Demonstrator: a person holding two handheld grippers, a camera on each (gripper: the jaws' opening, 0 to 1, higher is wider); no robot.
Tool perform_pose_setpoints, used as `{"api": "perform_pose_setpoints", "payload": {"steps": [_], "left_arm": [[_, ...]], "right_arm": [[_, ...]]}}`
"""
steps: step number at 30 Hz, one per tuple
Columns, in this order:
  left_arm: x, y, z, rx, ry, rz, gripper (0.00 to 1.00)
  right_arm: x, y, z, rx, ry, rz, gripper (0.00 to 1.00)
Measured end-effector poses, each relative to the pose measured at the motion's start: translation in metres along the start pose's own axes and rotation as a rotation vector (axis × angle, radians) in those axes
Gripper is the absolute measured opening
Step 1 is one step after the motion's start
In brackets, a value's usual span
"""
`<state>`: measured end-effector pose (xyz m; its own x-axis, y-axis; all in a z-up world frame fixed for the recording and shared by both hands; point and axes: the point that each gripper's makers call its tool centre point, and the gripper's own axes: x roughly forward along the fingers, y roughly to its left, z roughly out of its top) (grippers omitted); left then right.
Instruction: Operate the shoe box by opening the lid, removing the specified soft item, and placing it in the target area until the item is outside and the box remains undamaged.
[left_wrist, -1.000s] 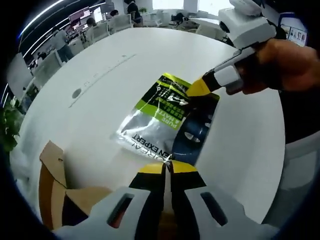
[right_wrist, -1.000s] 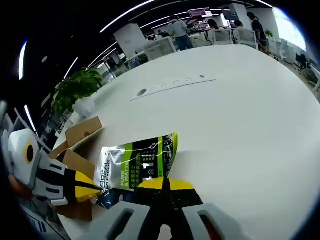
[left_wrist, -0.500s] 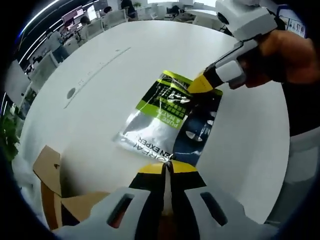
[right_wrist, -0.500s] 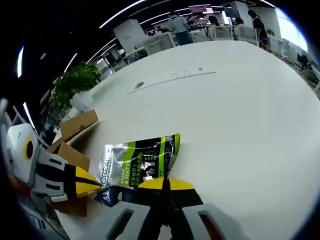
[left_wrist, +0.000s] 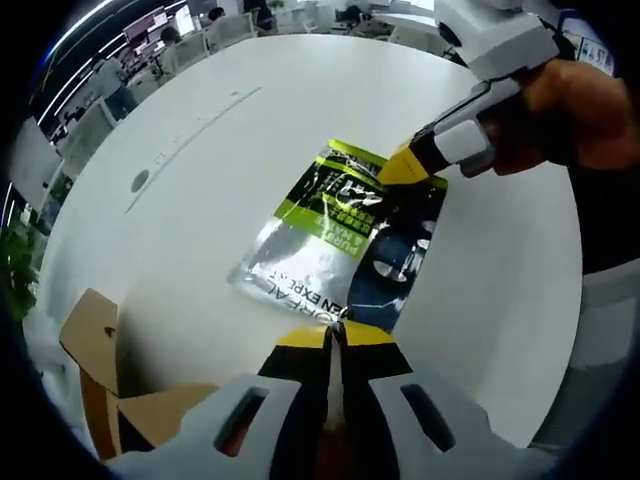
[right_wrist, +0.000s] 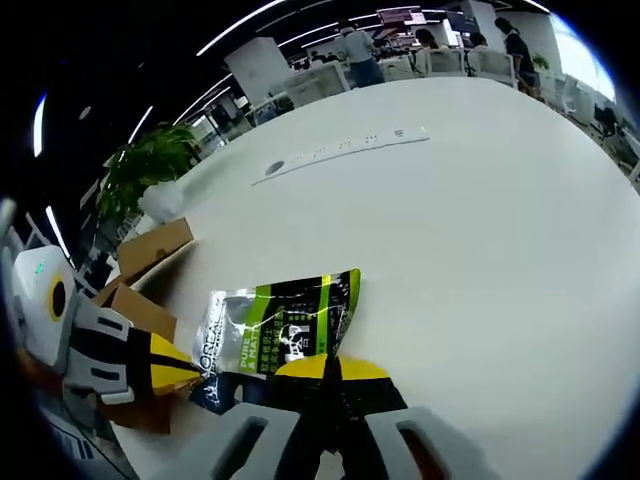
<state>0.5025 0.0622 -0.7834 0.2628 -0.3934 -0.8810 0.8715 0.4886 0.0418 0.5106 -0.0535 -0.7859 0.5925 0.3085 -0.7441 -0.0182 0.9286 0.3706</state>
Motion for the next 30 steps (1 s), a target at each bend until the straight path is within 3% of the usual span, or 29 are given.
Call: {"api": "perform_pose_setpoints", "payload": {"steps": [21,30], "left_arm": [[-0.007,0.003,-0.006,-0.01,0.053,0.052,0.04],[-0.023,0.005,-0.003,-0.06,0.028,0.061,0.09]], "right_arm": [[-0.011,-0.006,0.01,-0.007,-0.04,-0.032,0.04],[-0.024,-0.002,0.013,-0.004,-0.059,-0.035,0.08]]}}
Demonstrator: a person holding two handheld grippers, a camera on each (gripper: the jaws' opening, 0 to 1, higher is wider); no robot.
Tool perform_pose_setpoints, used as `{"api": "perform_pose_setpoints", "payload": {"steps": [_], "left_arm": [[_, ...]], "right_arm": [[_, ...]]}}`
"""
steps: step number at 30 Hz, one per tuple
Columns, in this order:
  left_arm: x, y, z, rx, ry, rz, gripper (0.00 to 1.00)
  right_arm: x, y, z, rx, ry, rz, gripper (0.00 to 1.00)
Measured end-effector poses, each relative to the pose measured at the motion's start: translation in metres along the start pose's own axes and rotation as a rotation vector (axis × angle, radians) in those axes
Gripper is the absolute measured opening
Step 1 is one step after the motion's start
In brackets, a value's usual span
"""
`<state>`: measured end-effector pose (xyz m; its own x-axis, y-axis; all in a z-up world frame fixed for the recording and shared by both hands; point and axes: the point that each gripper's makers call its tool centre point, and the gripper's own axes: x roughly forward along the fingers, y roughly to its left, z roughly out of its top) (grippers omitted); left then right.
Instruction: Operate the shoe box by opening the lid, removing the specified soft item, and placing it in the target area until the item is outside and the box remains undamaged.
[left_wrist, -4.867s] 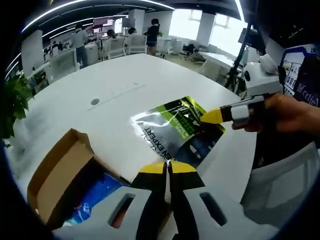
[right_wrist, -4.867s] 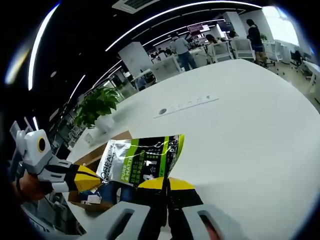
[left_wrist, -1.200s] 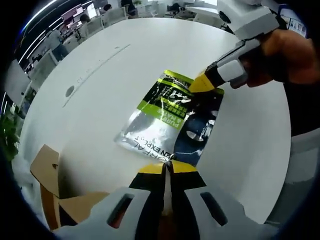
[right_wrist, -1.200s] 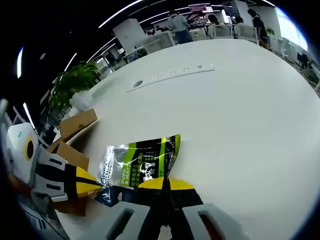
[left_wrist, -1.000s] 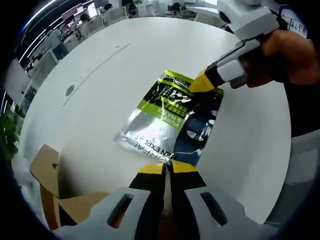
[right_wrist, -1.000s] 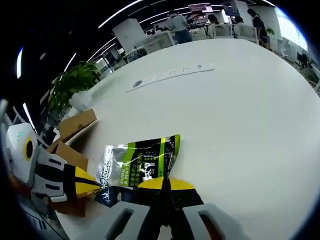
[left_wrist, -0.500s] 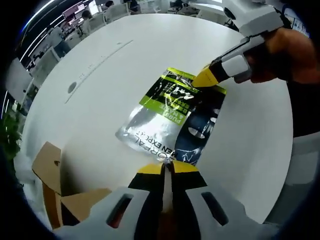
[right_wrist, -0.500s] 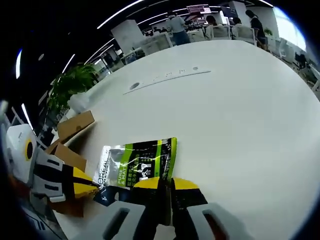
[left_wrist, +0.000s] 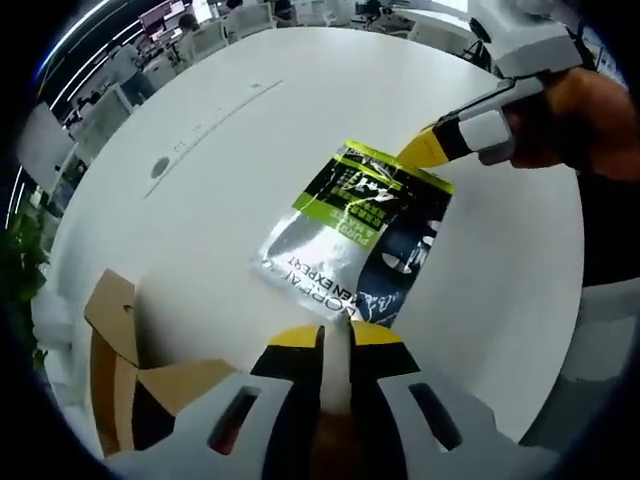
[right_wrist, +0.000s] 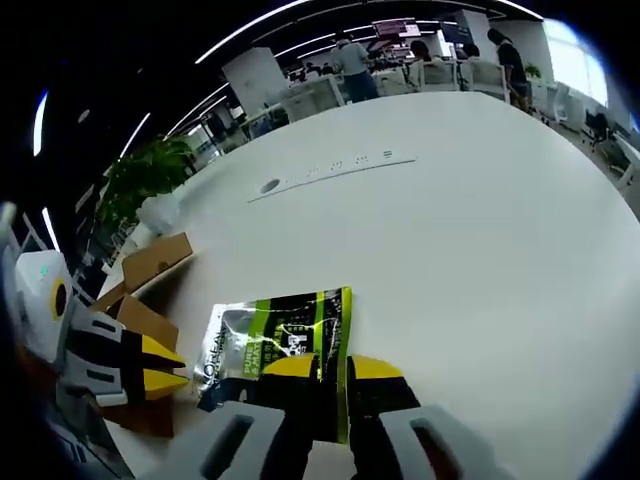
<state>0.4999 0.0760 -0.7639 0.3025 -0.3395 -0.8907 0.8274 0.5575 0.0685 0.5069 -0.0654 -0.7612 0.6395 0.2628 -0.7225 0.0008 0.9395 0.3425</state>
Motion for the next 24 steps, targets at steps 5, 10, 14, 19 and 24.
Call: {"api": "perform_pose_setpoints", "payload": {"steps": [5,10,14,19,24], "left_arm": [[-0.01,-0.003,0.006,-0.018,-0.036,-0.007,0.11],[-0.021,-0.014,0.019,-0.059,-0.115,-0.052,0.14],[-0.031,-0.017,0.022,-0.067,-0.152,-0.057,0.15],[-0.044,-0.019,0.021,-0.078,-0.179,-0.057,0.15],[-0.054,-0.021,0.019,-0.133,-0.219,-0.079,0.16]], "right_arm": [[-0.009,0.006,0.002,-0.002,-0.014,0.005,0.1],[-0.018,0.013,0.003,0.0,-0.027,0.017,0.15],[-0.028,0.023,0.003,-0.009,-0.036,0.034,0.18],[-0.038,0.029,-0.002,-0.01,-0.038,0.04,0.21],[-0.048,0.037,-0.006,-0.021,-0.041,0.049,0.24]]}}
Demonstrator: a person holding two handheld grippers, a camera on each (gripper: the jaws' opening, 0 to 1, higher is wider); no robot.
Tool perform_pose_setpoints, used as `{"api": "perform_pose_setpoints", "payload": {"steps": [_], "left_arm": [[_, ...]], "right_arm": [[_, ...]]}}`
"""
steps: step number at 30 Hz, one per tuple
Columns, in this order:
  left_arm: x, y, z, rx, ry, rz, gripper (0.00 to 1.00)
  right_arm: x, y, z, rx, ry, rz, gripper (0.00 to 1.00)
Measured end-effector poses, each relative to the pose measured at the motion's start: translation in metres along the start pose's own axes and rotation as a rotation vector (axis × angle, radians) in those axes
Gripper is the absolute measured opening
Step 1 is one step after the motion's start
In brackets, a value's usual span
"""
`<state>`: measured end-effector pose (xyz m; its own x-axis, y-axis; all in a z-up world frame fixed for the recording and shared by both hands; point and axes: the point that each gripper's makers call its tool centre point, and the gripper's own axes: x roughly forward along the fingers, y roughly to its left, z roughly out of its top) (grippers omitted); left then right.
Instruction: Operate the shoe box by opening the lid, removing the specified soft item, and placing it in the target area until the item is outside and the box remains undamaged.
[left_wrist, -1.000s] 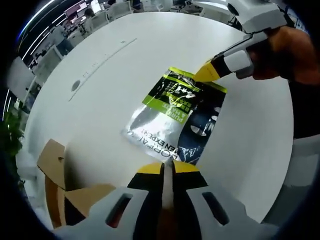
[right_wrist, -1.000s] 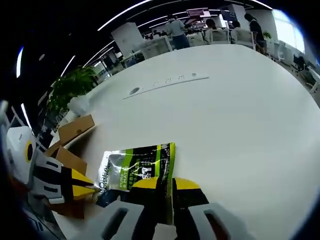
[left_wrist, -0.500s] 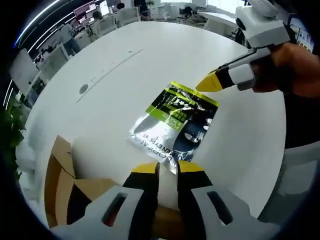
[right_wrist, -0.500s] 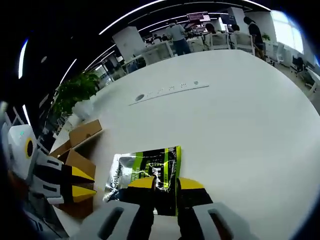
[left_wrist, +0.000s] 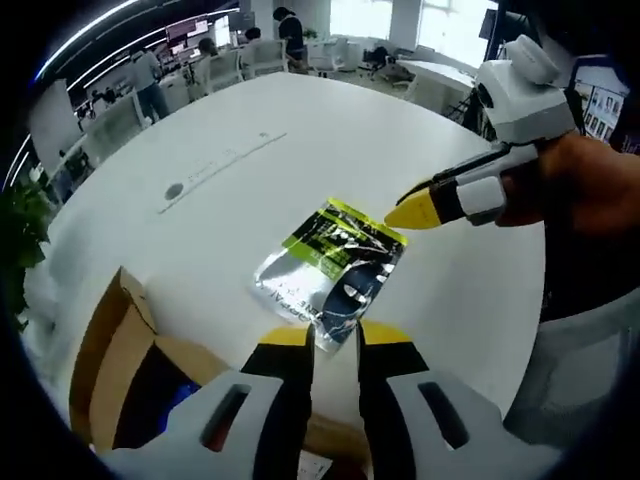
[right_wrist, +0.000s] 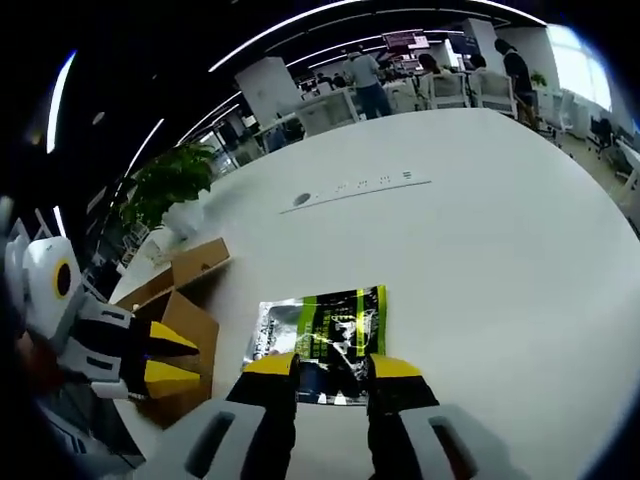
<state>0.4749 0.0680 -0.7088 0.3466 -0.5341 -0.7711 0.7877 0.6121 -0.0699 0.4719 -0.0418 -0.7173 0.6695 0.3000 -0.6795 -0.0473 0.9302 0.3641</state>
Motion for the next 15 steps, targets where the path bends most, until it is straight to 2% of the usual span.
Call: {"api": "perform_pose_setpoints", "payload": {"steps": [6,15], "left_arm": [[-0.014,-0.003,-0.001,-0.024,-0.054,-0.017,0.17],[-0.032,-0.001,-0.005,-0.039,-0.104,-0.03,0.2]], "right_arm": [[-0.01,0.008,-0.003,-0.009,-0.015,-0.004,0.27],[-0.019,0.024,-0.011,-0.005,-0.033,0.014,0.32]]}}
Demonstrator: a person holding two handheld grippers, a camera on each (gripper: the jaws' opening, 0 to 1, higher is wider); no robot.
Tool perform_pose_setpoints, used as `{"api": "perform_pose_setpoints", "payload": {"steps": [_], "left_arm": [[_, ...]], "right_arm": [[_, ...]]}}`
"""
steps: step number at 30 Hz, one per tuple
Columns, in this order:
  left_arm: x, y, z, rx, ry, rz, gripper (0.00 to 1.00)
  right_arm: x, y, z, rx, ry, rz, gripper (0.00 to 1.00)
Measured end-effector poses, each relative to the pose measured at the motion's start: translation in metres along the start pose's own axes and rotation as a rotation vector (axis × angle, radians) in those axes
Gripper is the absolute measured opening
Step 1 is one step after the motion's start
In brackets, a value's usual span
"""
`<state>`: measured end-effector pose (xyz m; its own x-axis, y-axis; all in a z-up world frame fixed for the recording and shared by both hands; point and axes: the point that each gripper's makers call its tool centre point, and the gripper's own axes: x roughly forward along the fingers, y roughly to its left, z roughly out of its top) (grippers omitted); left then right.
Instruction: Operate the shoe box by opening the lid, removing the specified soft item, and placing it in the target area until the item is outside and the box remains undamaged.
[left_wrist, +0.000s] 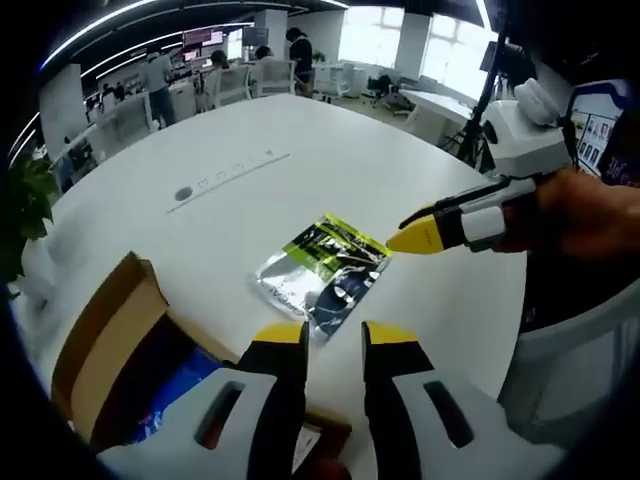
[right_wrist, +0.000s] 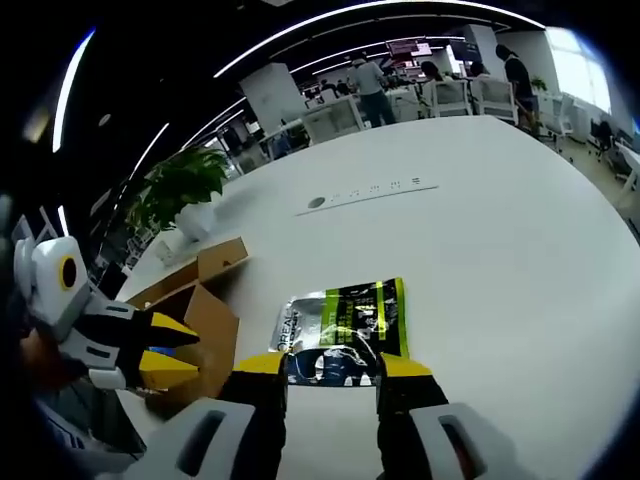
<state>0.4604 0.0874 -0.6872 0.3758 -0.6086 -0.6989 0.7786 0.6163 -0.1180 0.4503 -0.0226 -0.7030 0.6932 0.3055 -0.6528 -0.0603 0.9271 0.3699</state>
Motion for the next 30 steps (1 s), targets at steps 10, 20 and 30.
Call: {"api": "perform_pose_setpoints", "payload": {"steps": [10,20,30], "left_arm": [[-0.026,0.005,-0.009,-0.073,-0.057,-0.019,0.21],[-0.055,0.007,-0.033,-0.128,-0.101,-0.058,0.22],[-0.081,0.016,-0.047,-0.159,-0.142,-0.073,0.24]], "right_arm": [[-0.01,0.015,-0.014,-0.002,-0.004,0.017,0.33],[-0.015,0.026,-0.025,0.007,-0.031,0.044,0.37],[-0.018,0.044,-0.028,0.038,-0.067,0.074,0.37]]}}
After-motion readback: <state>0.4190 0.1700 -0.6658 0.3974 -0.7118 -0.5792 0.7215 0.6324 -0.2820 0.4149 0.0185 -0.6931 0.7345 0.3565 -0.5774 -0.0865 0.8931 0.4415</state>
